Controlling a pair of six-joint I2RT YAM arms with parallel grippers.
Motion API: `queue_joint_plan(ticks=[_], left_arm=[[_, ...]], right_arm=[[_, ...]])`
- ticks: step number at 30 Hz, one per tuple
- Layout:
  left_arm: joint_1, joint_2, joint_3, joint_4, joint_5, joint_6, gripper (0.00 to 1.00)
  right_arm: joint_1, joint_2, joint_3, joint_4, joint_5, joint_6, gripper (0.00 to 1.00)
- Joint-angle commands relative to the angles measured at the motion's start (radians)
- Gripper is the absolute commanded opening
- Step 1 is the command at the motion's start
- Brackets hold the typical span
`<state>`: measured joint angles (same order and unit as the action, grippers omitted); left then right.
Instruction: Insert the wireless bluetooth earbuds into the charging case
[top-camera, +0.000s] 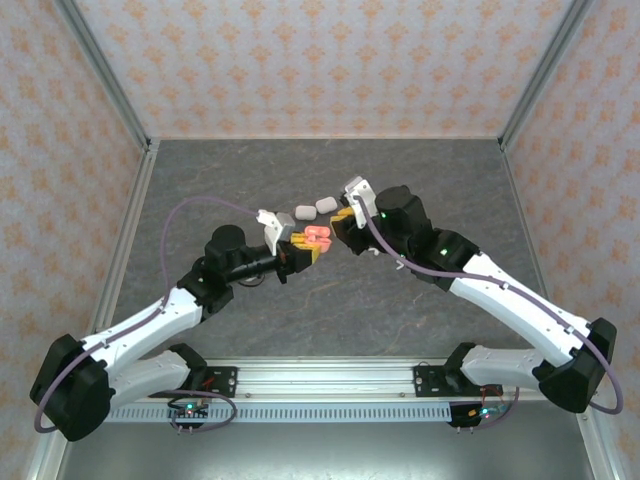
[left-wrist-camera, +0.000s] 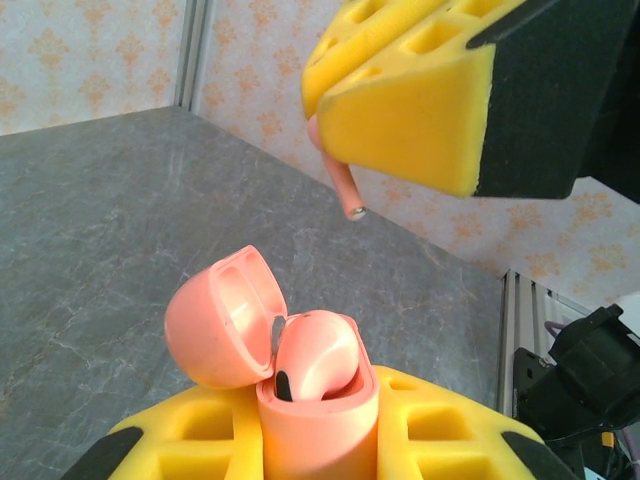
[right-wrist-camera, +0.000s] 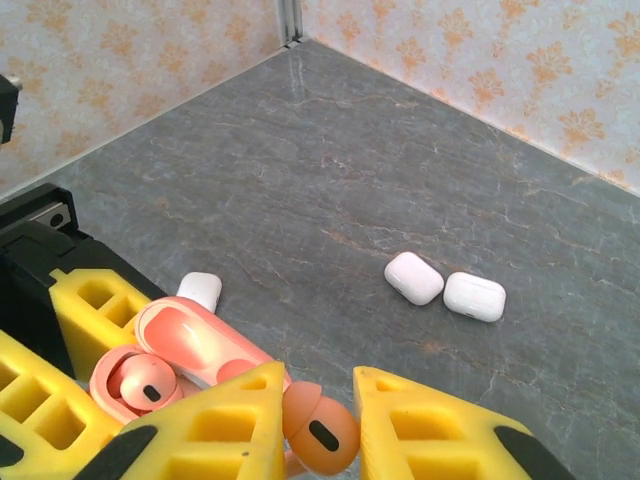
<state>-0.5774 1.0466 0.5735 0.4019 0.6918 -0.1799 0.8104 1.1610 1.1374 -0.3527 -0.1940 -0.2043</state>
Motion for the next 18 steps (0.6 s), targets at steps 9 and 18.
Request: queue_joint_plan(ticks=[9, 18], left_arm=[[-0.016, 0.004, 0.034, 0.058, 0.015, -0.004, 0.00], [-0.018, 0.006, 0.036, 0.060, 0.005, -0.003, 0.00]], right_arm=[[0.033, 0.044, 0.009, 0.033, 0.046, -0.033, 0.20], [0.041, 0.049, -0.010, 0.029, 0.044, -0.024, 0.20]])
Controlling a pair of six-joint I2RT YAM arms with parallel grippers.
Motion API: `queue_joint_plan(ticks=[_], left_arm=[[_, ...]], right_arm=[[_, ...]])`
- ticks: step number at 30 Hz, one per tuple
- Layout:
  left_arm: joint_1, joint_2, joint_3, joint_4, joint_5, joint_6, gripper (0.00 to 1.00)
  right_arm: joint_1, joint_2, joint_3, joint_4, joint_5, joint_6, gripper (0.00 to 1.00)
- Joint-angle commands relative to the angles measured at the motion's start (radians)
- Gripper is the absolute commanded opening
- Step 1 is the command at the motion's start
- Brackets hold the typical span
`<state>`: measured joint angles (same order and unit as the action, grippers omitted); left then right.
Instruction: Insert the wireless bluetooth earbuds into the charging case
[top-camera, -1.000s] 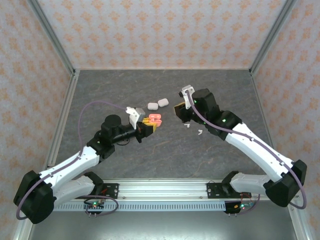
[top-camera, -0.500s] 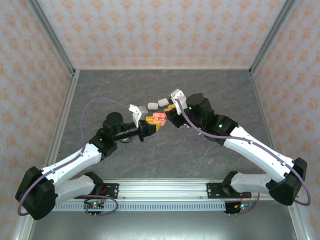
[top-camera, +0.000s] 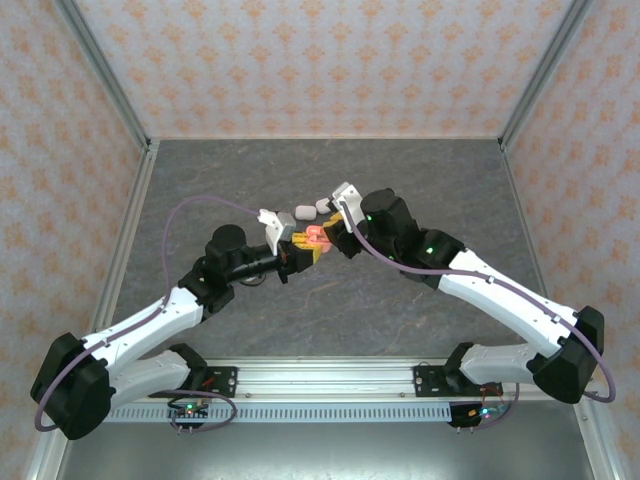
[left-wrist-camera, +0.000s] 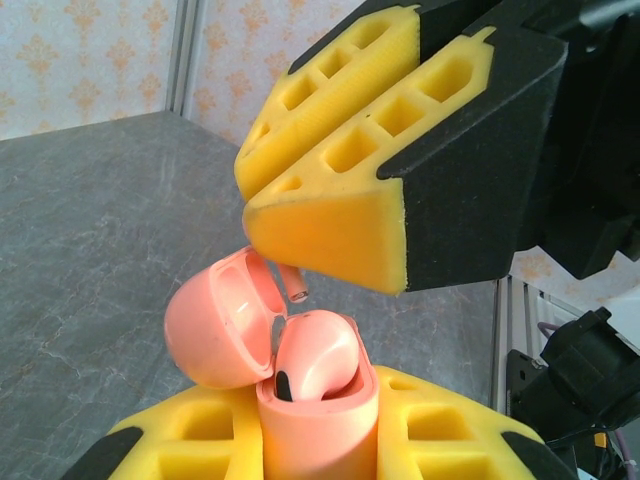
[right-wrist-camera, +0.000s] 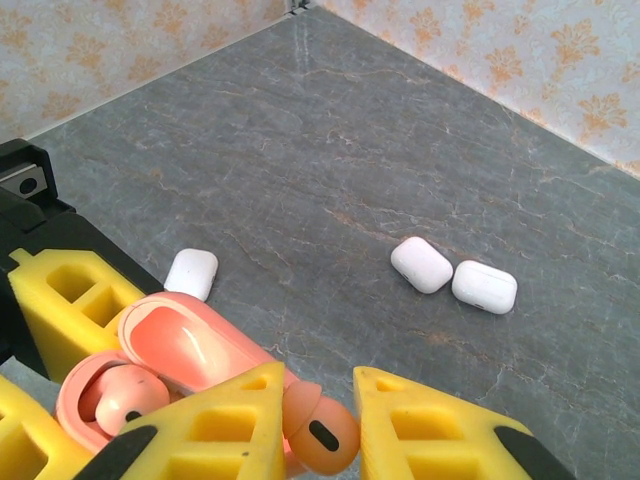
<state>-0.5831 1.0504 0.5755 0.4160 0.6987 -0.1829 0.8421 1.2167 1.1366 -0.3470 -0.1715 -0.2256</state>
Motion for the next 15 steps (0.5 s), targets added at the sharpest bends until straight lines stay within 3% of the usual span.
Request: queue_joint_plan(ticks=[1, 15], left_arm=[[-0.012, 0.002, 0.035, 0.046, -0.004, 0.001, 0.00], [-0.014, 0.003, 0.039, 0.056, -0.007, -0.004, 0.00]], right_arm=[[0.009, -0.008, -0.011, 0.024, 0.020, -0.001, 0.20], [0.009, -0.027, -0.055, 0.041, -0.040, 0.013, 0.20]])
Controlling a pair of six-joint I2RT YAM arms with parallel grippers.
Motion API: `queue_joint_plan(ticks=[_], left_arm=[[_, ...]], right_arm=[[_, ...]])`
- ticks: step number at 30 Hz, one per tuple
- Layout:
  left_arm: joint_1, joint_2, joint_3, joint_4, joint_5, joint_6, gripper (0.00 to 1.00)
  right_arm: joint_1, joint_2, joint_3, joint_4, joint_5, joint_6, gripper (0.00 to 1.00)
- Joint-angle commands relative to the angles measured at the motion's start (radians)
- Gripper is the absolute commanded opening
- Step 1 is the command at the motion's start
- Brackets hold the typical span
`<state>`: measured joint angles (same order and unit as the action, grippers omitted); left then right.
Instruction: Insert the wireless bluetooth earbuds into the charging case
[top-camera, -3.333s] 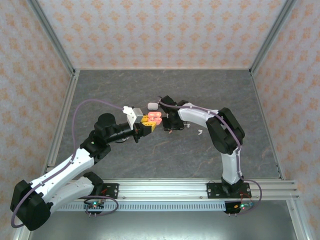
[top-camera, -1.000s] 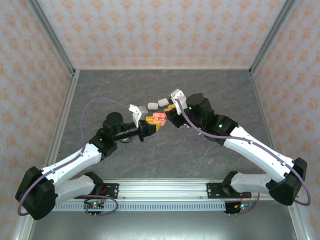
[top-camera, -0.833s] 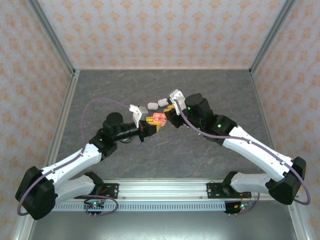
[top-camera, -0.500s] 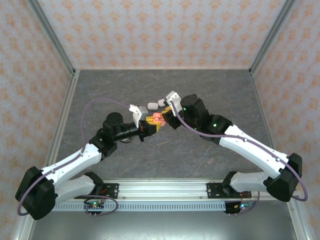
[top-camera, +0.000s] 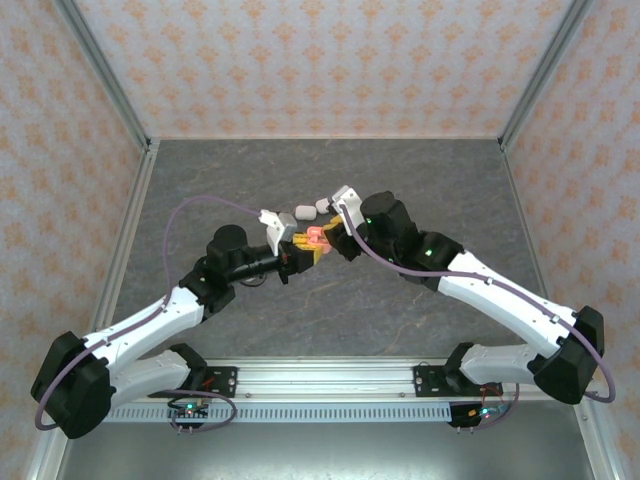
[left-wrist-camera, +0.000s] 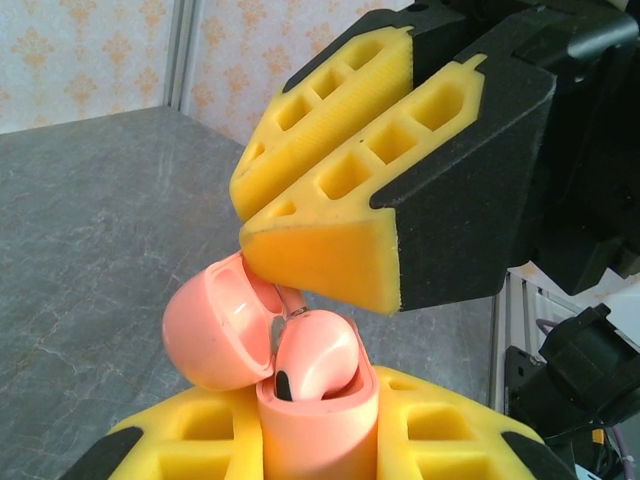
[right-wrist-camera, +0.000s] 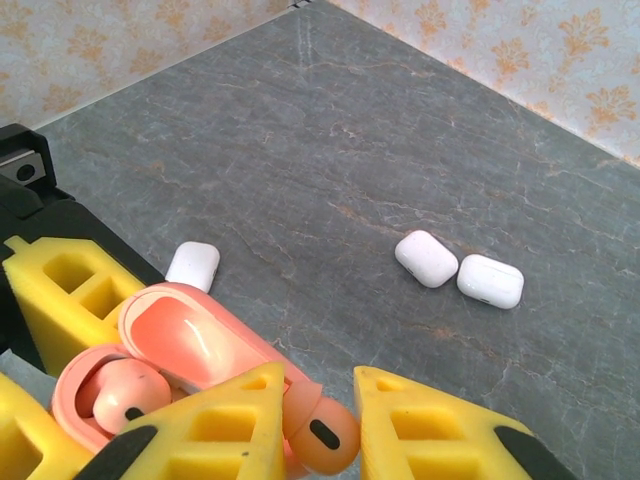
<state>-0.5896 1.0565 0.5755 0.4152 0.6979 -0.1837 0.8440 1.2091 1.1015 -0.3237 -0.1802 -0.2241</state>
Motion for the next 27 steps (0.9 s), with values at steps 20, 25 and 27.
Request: queue_joint_plan(ticks=[20, 25, 27], left_arm=[[-0.009, -0.004, 0.031, 0.099, 0.025, -0.025, 0.00], [-0.009, -0.007, 0.029, 0.100, 0.028, -0.023, 0.00], [-0.010, -0.009, 0.027, 0.102, 0.028, -0.023, 0.00]], right_arm=[[0.008, -0.072, -0.078, 0.075, -0.110, 0.036, 0.22], [0.006, -0.060, -0.071, 0.070, -0.127, 0.043, 0.25], [0.007, -0.062, -0.067, 0.070, -0.129, 0.047, 0.28]])
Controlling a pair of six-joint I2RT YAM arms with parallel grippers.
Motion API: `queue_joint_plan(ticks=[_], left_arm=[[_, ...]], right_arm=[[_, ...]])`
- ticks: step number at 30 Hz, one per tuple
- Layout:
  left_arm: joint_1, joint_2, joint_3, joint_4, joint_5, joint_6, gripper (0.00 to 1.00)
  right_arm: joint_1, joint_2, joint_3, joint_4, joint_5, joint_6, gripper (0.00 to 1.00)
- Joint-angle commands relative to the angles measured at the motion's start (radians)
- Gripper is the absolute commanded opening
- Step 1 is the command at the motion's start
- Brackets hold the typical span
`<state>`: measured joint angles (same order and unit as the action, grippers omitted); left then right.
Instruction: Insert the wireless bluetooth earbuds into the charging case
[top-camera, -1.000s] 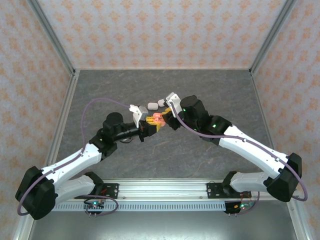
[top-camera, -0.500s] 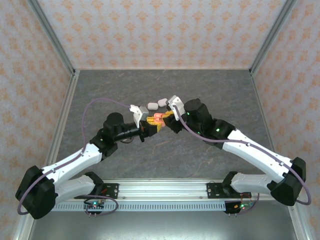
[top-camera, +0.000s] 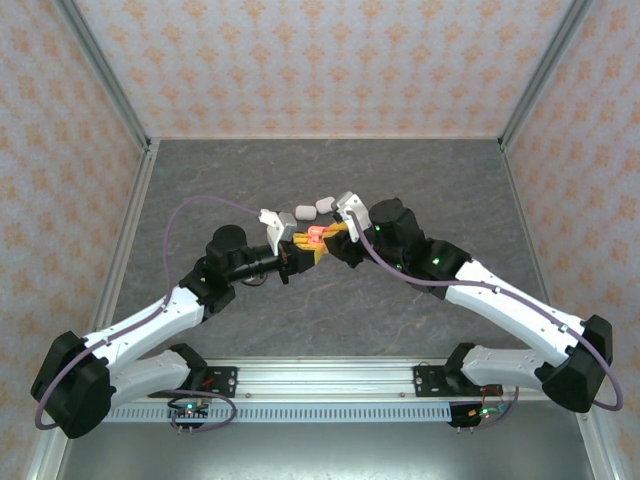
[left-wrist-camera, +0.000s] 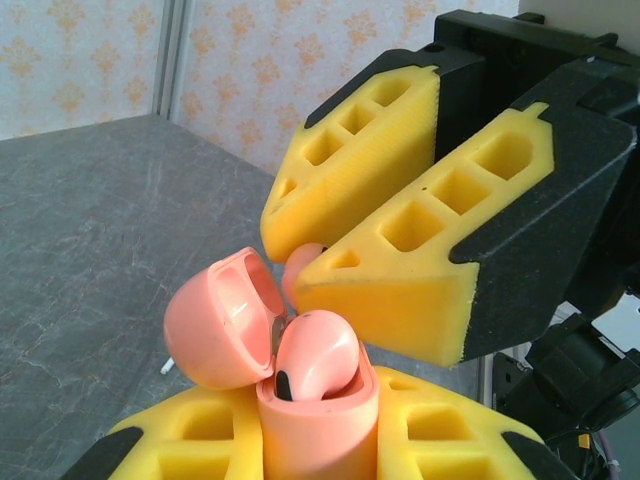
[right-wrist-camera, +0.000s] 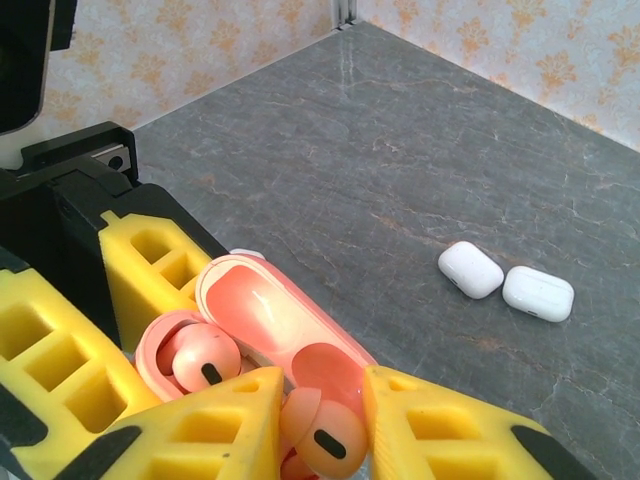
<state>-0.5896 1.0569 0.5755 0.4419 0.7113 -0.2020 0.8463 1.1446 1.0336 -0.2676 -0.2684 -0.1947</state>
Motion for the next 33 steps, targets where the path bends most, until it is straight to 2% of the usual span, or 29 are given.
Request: queue_joint_plan(ticks=[1, 7, 13, 18, 21, 27, 30, 33], left_arm=[[-0.010, -0.011, 0.027, 0.078, 0.014, -0.005, 0.00], [-0.013, -0.015, 0.020, 0.091, 0.018, -0.005, 0.00], [-0.014, -0.022, 0.011, 0.110, 0.016, -0.007, 0.00], [-0.015, -0.028, 0.005, 0.122, 0.016, -0.006, 0.00], [-0.016, -0.031, 0.001, 0.131, 0.018, -0.008, 0.00], [-0.021, -0.041, 0.006, 0.141, 0.029, -0.007, 0.00], [-0.025, -0.042, 0.009, 0.148, 0.043, -0.003, 0.00], [-0.031, -0.039, 0.012, 0.149, 0.050, -0.001, 0.00]], right_arm=[[0.005, 0.000, 0.003, 0.014, -0.041, 0.021, 0.30], [-0.002, -0.010, 0.045, -0.002, -0.035, 0.032, 0.45], [-0.060, -0.026, 0.101, -0.038, -0.066, 0.072, 0.52], [-0.139, -0.090, 0.082, 0.028, -0.197, 0.165, 0.65], [-0.188, -0.122, 0.048, 0.090, -0.275, 0.239, 0.76], [-0.237, -0.088, -0.020, 0.177, -0.471, 0.381, 0.98], [-0.236, -0.056, -0.068, 0.285, -0.600, 0.466, 0.99], [-0.235, -0.030, -0.093, 0.342, -0.653, 0.509, 0.99]])
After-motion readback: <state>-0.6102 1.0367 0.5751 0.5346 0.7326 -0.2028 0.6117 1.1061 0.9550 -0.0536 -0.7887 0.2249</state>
